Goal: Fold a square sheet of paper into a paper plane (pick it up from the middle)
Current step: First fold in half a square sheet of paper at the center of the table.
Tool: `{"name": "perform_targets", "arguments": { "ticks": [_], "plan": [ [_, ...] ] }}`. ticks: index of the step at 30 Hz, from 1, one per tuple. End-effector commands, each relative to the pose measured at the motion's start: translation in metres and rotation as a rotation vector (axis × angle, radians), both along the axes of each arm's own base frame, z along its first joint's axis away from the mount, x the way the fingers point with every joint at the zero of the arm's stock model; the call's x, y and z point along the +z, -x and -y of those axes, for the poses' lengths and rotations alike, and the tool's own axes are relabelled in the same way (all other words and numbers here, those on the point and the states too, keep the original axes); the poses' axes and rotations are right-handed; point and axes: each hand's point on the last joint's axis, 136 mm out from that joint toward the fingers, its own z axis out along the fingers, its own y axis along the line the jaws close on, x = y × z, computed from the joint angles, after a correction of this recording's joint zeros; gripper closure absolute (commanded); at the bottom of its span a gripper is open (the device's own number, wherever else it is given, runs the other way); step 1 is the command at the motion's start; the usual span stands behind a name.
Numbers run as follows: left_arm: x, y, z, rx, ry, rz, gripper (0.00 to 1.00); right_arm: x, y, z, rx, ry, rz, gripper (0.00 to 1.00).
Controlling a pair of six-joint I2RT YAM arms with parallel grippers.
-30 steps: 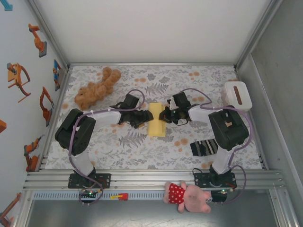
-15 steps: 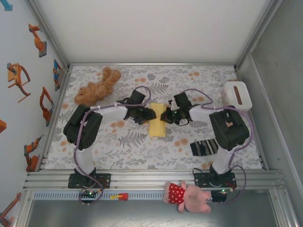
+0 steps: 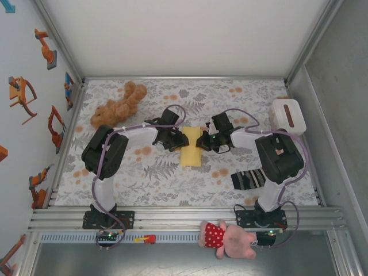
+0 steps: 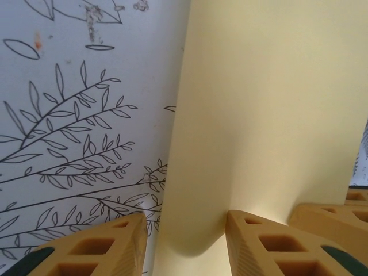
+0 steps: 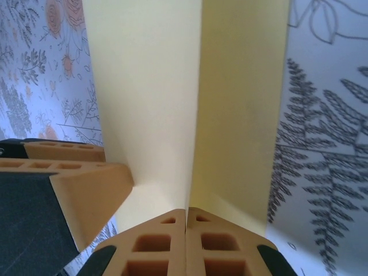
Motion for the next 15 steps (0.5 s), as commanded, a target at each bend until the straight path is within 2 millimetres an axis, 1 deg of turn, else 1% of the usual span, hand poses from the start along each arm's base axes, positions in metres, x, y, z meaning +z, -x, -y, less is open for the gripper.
{"name": "perform_targets", "arguments": {
  "ticks": [1, 3, 5, 6, 7, 9, 12, 15],
  "plan": [
    [-0.026, 0.011, -0.012, -0.022, -0.122, -0.036, 0.60, 0.018, -0.004, 0.014, -0.037, 0.042, 0.058, 0.94],
    [-0.038, 0.016, -0.016, -0.032, -0.176, -0.049, 0.60, 0.025, -0.008, 0.021, -0.063, 0.063, 0.089, 0.90],
    [-0.048, 0.022, -0.019, -0.047, -0.223, -0.064, 0.61, 0.034, -0.011, 0.027, -0.090, 0.083, 0.126, 0.83],
    [-0.054, 0.025, -0.023, -0.052, -0.258, -0.069, 0.61, 0.037, -0.011, 0.030, -0.098, 0.093, 0.139, 0.81],
    [-0.059, 0.028, -0.026, -0.058, -0.279, -0.072, 0.62, 0.039, -0.013, 0.033, -0.110, 0.106, 0.148, 0.81],
    [-0.068, 0.032, -0.029, -0.073, -0.310, -0.085, 0.63, 0.042, -0.013, 0.037, -0.125, 0.121, 0.160, 0.76],
    [-0.074, 0.036, -0.033, -0.077, -0.334, -0.095, 0.63, 0.043, -0.012, 0.043, -0.140, 0.144, 0.163, 0.74],
    [-0.073, 0.034, -0.035, -0.077, -0.345, -0.085, 0.63, 0.039, -0.012, 0.048, -0.148, 0.164, 0.156, 0.74]
  ]
}}
